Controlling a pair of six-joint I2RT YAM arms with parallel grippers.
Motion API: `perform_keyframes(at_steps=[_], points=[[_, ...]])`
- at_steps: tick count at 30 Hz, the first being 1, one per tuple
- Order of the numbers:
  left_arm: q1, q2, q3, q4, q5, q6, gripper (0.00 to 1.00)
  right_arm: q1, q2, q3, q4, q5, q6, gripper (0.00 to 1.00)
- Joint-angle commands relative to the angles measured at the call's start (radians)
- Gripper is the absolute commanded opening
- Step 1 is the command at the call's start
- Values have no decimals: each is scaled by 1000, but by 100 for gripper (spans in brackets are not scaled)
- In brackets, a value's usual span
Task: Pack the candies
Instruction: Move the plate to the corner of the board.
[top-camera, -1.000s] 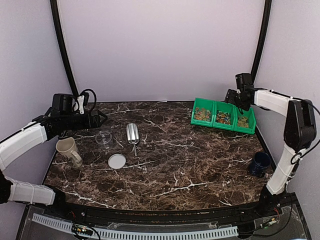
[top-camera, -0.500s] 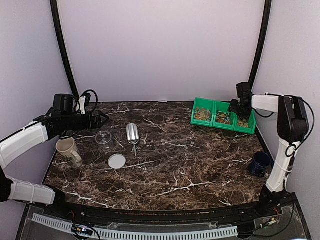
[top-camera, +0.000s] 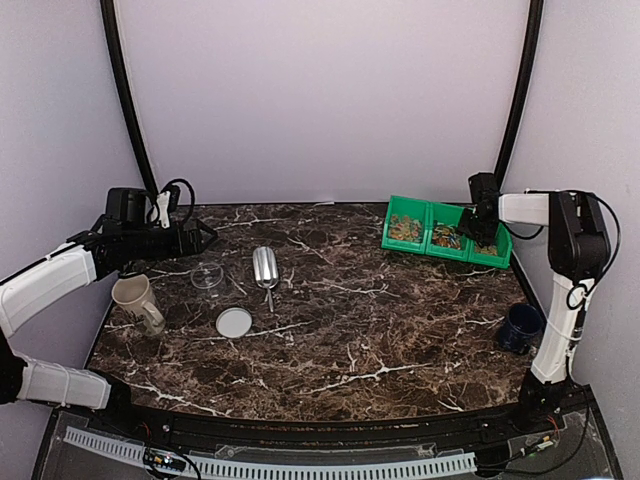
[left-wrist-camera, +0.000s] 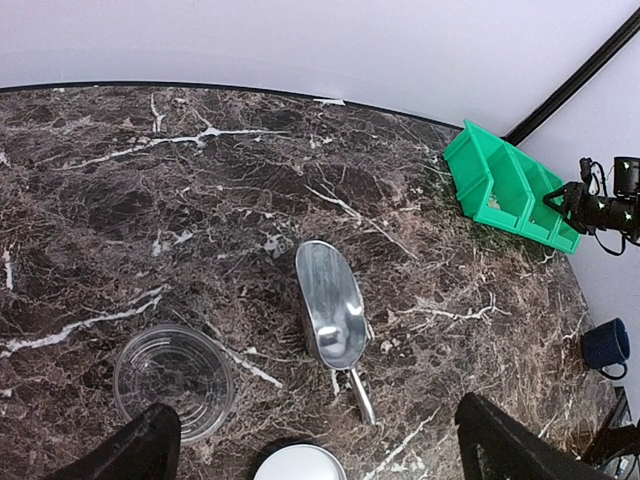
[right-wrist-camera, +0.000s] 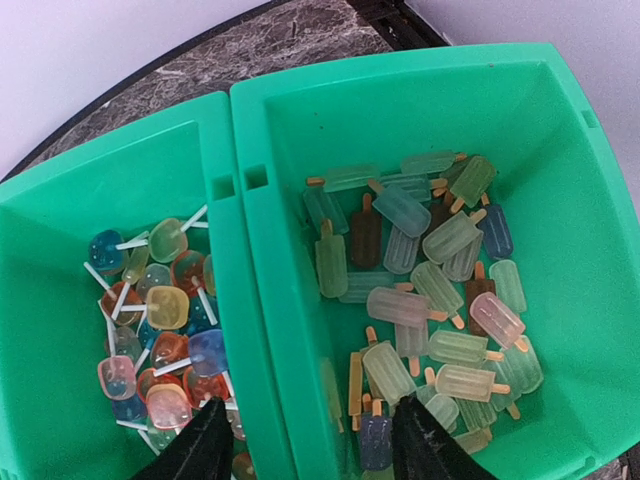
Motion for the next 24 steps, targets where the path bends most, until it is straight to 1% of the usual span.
perform_keyframes(at_steps=[1, 4, 6, 10, 12, 14, 24], points=[[9, 5, -13, 20, 27, -10, 99, -2, 18, 25, 16, -9, -25, 50], [11, 10, -13, 20, 36, -13, 99, 1, 20, 28, 17, -4, -38, 43], [13, 13, -13, 21, 43, -16, 99, 6, 21, 32, 15, 5, -46, 35], [16, 15, -13, 23, 51, -18, 99, 28, 32, 50, 1, 30, -70, 28], [17, 16, -13, 23, 53, -19, 99, 42, 39, 60, -5, 43, -79, 27], [17, 17, -14, 22, 54, -19, 99, 51, 49, 68, -11, 49, -85, 21], [21, 23, -12, 25, 63, -24, 99, 104, 71, 96, -10, 51, -104, 20]])
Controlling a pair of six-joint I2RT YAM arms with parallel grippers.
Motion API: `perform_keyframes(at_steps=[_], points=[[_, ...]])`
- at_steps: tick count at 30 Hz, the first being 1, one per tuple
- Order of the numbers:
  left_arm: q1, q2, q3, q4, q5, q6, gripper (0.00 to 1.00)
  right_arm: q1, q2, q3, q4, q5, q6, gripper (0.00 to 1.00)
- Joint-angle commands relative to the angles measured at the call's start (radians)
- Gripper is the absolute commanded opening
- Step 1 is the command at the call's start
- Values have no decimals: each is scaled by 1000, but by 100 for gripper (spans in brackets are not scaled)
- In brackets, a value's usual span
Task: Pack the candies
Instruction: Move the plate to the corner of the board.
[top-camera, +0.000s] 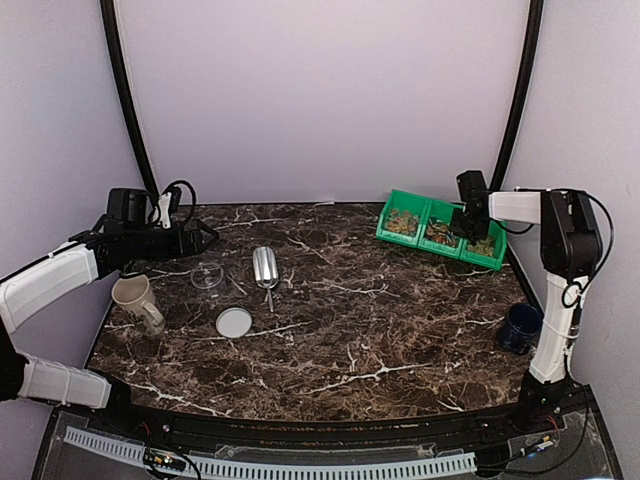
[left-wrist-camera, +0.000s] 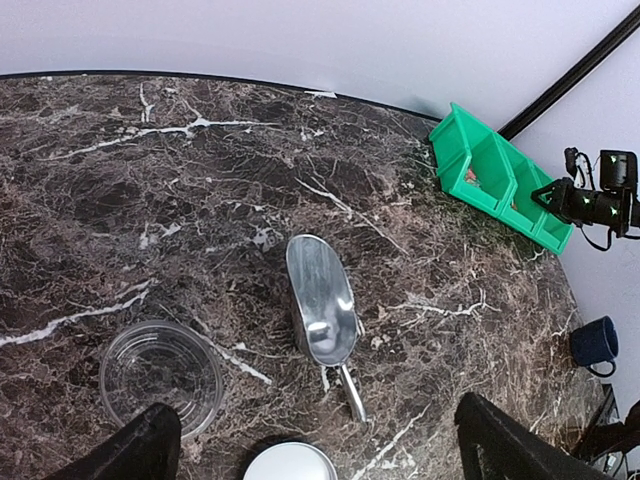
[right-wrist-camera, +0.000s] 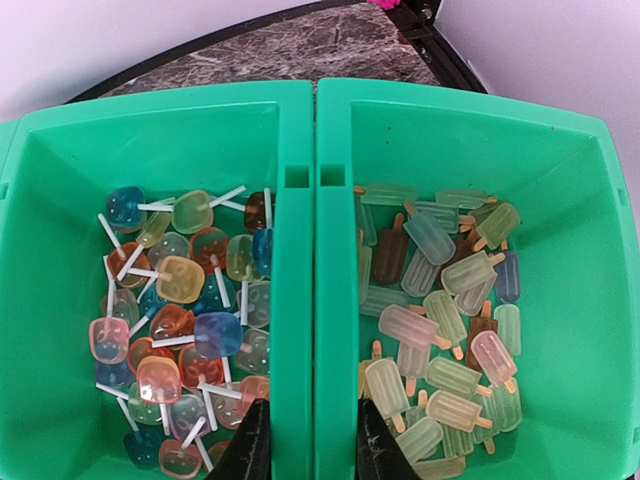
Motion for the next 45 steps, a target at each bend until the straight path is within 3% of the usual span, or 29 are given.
perform_keyframes(at_steps=[1, 34, 36, 42, 45], points=[[10, 3, -11, 15, 18, -8, 99, 50, 34, 42, 19, -4, -20, 21], [21, 29, -12, 12, 11, -9, 99, 361, 295, 454, -24, -57, 22, 25], [21, 34, -11, 10, 7, -9, 99, 379, 296, 464, -27, -65, 18, 29], [21, 77, -2, 1, -13, -2, 99, 400, 208, 422, -29, -83, 2, 58], [20, 118, 23, -26, -4, 4, 99, 400, 115, 352, -22, -77, -14, 68]])
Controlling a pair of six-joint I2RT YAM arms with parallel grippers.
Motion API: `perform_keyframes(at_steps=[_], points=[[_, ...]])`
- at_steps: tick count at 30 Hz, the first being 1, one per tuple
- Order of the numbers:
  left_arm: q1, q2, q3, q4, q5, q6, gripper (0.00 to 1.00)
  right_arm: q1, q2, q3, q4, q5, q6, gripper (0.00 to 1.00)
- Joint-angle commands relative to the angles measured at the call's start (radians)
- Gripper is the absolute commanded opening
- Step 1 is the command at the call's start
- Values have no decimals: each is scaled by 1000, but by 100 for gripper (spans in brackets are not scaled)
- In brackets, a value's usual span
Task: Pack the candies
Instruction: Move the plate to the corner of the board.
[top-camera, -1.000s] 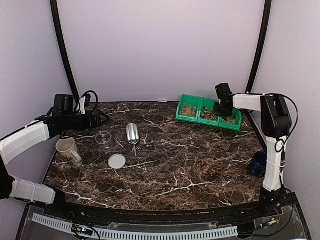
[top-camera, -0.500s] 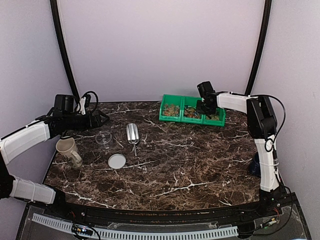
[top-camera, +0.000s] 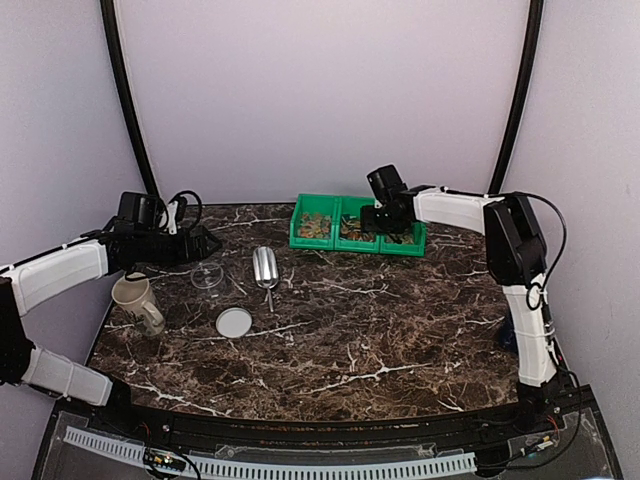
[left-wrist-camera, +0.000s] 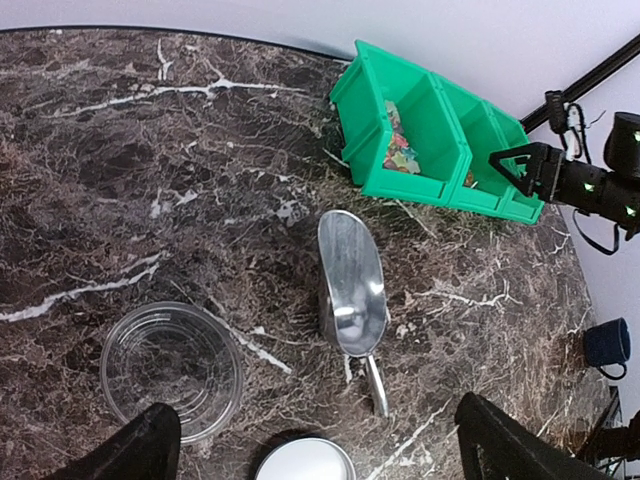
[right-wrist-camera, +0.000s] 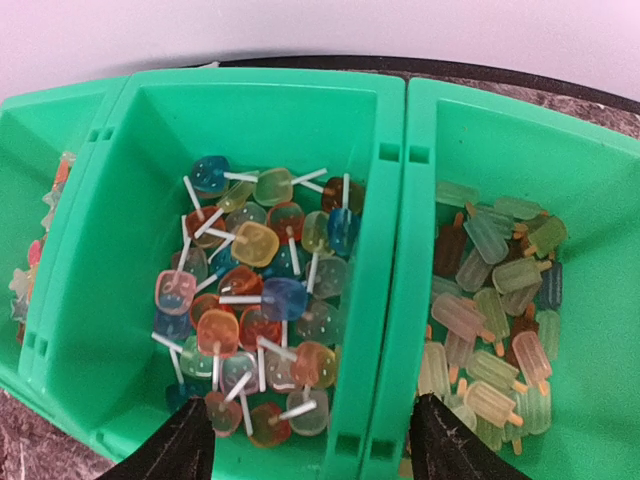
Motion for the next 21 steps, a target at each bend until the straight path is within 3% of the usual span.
perform_keyframes(at_steps=[1, 7, 21], points=[[5, 52, 33, -39, 3, 16, 99, 5, -185, -89, 39, -23, -26, 70], [-6, 120, 92, -103, -15, 48, 93, 1, -417, -298, 73, 15, -59, 78], [-93, 264, 209, -277, -137, 159, 70, -80, -833, -709, 79, 39, -116, 78]])
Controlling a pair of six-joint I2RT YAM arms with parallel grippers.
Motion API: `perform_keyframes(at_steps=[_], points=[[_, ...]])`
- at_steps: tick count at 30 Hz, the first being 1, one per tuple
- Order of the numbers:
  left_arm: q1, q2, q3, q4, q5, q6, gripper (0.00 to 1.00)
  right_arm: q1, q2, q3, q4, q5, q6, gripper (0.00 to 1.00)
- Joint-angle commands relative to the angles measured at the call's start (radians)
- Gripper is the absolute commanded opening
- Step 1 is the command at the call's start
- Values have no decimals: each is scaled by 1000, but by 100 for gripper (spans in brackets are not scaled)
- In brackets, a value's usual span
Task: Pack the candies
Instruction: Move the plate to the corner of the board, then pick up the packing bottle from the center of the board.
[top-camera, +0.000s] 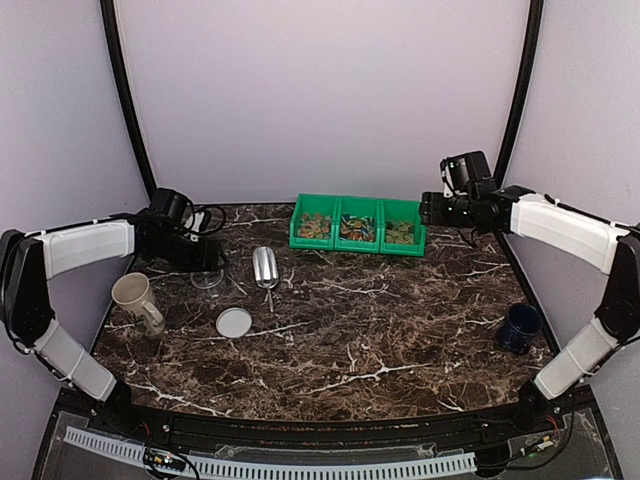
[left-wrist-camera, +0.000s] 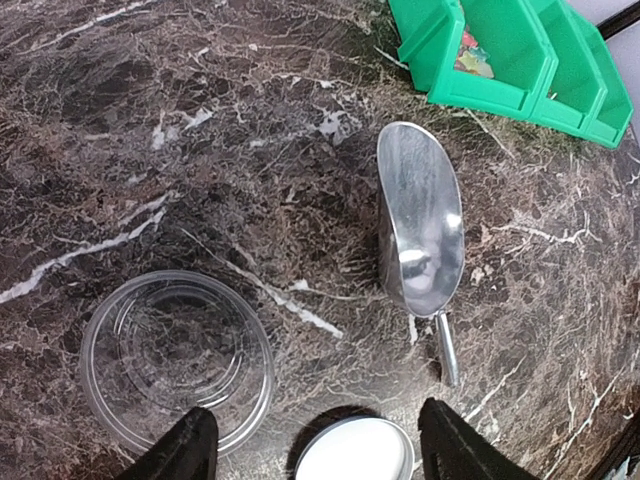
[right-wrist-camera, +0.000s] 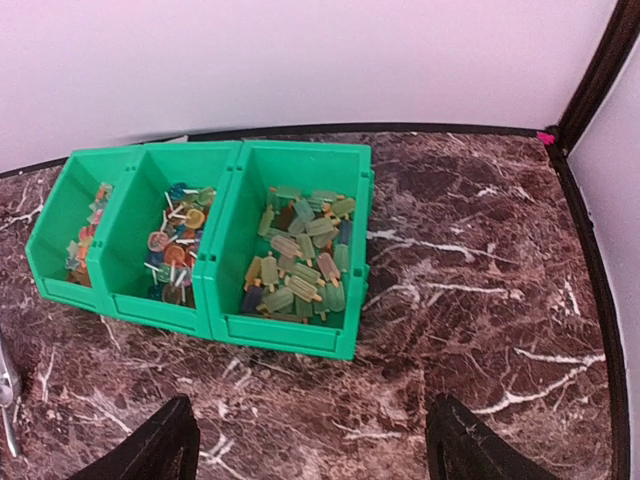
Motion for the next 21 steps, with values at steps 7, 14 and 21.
perform_keyframes(at_steps=[7, 14, 21], points=[[-58, 106, 102, -137, -108, 67, 58, -20, -148, -236, 101, -23, -49, 77], [-61, 150, 109, -151, -143, 76, 38, -19, -183, -320, 194, -56, -48, 76], [-63, 182, 121, -157, -158, 81, 37, -19, -178, -363, 236, -70, -50, 75]])
